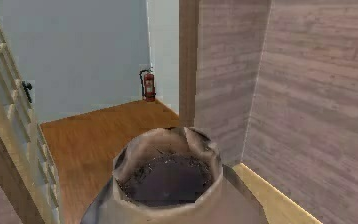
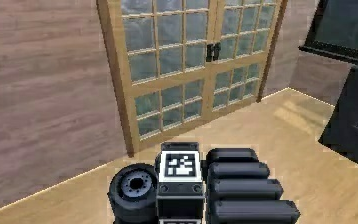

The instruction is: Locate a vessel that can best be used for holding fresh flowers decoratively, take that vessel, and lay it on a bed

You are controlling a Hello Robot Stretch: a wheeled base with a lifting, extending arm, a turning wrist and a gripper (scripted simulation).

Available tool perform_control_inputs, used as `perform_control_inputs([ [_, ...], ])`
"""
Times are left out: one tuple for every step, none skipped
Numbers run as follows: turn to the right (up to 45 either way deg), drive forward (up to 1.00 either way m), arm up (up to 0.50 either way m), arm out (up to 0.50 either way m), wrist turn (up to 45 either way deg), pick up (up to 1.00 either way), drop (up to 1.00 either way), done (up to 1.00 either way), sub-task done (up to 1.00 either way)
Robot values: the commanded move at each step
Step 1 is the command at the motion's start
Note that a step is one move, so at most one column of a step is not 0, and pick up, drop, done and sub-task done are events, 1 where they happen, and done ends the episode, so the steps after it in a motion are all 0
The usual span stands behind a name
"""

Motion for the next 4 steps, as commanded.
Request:
perform_control_inputs([
  [-9.0,0.00,0.00,0.00,0.0,0.00,0.00,0.00,0.00],
  [0.0,0.80,0.00,0.00,0.0,0.00,0.00,0.00,0.00],
  [-27.0,0.00,0.00,0.00,0.0,0.00,0.00,0.00,0.00],
  [0.0,0.95,0.00,0.00,0.0,0.00,0.00,0.00,0.00],
])
